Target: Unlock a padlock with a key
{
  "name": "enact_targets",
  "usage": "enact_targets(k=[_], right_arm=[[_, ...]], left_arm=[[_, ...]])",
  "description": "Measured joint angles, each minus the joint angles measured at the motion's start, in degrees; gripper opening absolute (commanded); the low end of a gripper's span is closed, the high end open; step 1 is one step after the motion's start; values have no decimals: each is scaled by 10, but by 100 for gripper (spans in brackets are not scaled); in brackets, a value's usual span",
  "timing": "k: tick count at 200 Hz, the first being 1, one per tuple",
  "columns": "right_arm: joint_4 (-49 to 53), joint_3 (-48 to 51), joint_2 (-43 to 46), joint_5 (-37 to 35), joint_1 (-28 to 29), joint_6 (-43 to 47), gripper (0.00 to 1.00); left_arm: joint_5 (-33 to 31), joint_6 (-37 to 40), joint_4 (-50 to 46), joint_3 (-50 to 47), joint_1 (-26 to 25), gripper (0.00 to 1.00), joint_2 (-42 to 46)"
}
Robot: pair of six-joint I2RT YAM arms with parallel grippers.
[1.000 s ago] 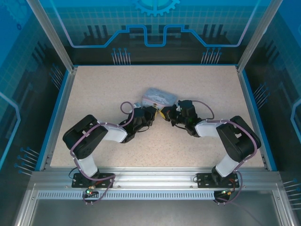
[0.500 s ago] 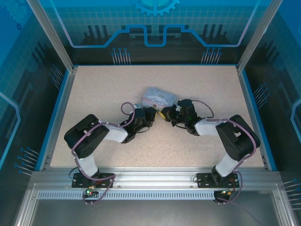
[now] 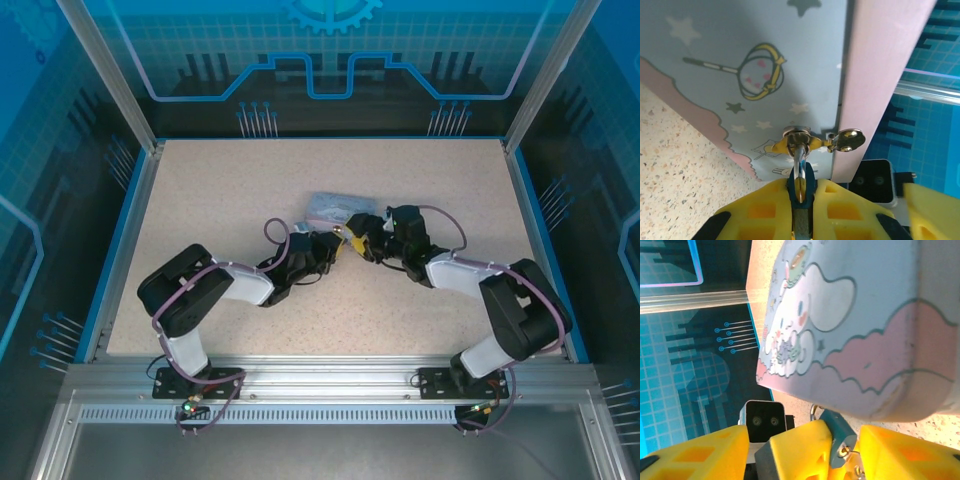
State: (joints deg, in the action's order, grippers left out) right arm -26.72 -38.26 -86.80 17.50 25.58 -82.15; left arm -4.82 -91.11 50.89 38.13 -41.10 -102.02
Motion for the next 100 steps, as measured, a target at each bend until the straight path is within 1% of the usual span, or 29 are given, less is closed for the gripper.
enact_targets(k=[29,63,75,100], right_arm=[[25,4,29,5,-3,18,64],[99,8,66,10,-5,70,63],[133,7,81,10,-5,94,60],[193,7,109,3,-8,142,50]], left_arm=[[2,1,0,0,0,0,0],[5,2,0,0,1,0,0],[7,2,0,0,2,0,0],[9,2,1,0,3,0,0]])
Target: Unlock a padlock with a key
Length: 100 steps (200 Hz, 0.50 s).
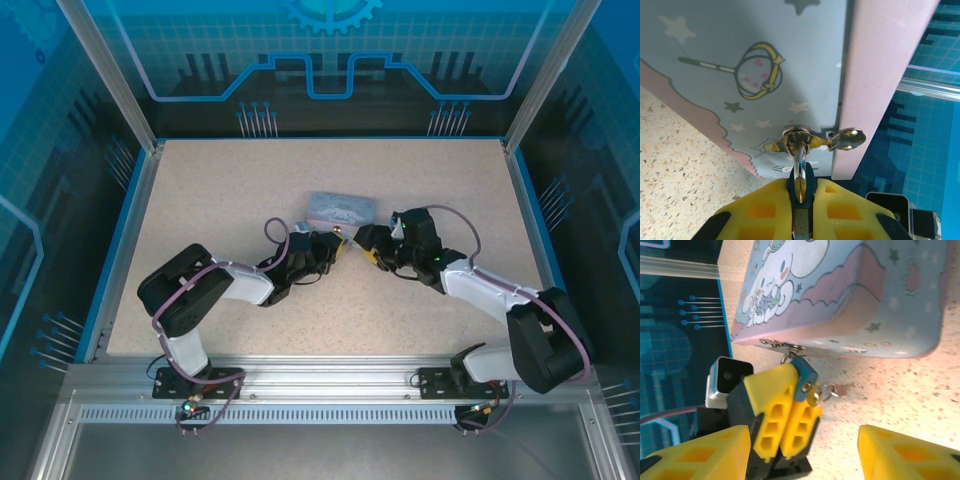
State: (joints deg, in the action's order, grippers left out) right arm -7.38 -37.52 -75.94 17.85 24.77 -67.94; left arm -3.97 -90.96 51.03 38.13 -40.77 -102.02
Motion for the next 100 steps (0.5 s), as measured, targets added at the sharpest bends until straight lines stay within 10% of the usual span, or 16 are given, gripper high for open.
enact_targets(k=[100], right_arm=[[-83,0,-69,40,-8,-18,30]], left_arm=[[8,0,8,0,1,0,-1]])
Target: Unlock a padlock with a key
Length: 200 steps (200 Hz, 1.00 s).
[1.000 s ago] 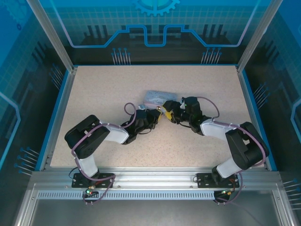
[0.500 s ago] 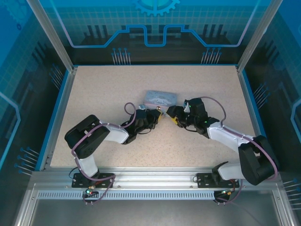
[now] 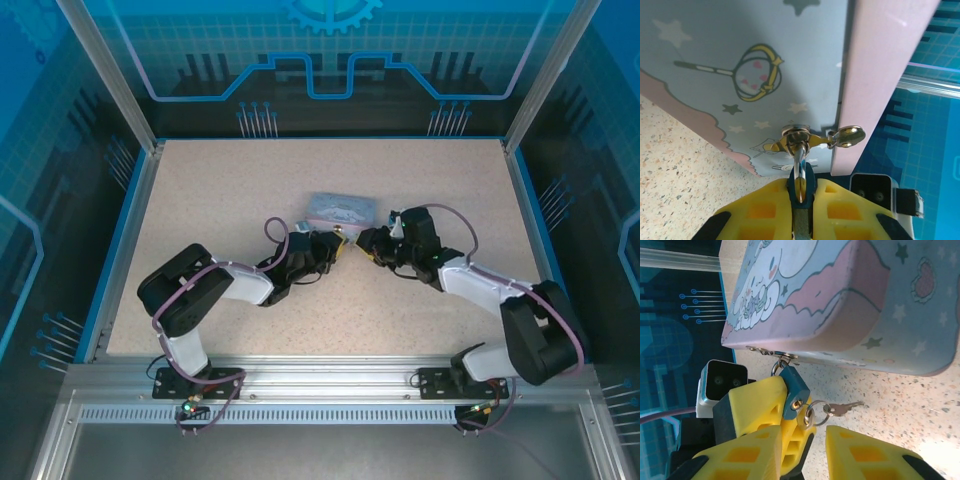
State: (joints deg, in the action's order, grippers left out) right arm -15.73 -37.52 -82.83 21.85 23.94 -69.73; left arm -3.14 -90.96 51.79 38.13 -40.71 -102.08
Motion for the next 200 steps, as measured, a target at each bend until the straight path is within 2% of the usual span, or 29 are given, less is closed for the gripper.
enact_targets(k=[67,104,127,200], right_arm=[[-54,0,-27,12,0,-40,22],[-65,0,-29,14,1,-49,23],[-68,3,-29,14,1,-52,28],[-75,33,-26,12,1,-52,27]], left_arm=[[0,0,0,0,2,0,0],[0,0,0,0,2,0,0],[0,0,0,0,2,0,0],[0,0,1,0,2,0,-1]])
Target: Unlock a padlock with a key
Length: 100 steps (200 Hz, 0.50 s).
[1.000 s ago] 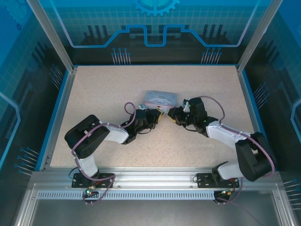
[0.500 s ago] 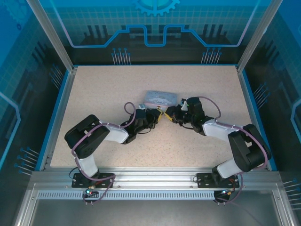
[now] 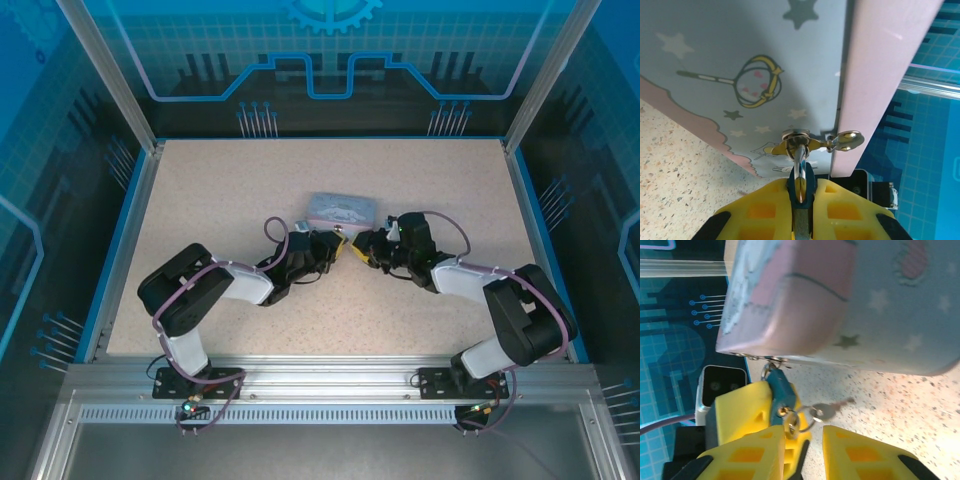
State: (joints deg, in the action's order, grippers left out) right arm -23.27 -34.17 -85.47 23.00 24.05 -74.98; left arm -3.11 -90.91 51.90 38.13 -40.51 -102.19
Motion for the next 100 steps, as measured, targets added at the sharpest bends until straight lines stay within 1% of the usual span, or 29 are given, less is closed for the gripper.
enact_targets(k=[100], right_arm=[[0,-1,0,0,0,-1,24]], left_arm=[[0,0,0,0,0,0,0]])
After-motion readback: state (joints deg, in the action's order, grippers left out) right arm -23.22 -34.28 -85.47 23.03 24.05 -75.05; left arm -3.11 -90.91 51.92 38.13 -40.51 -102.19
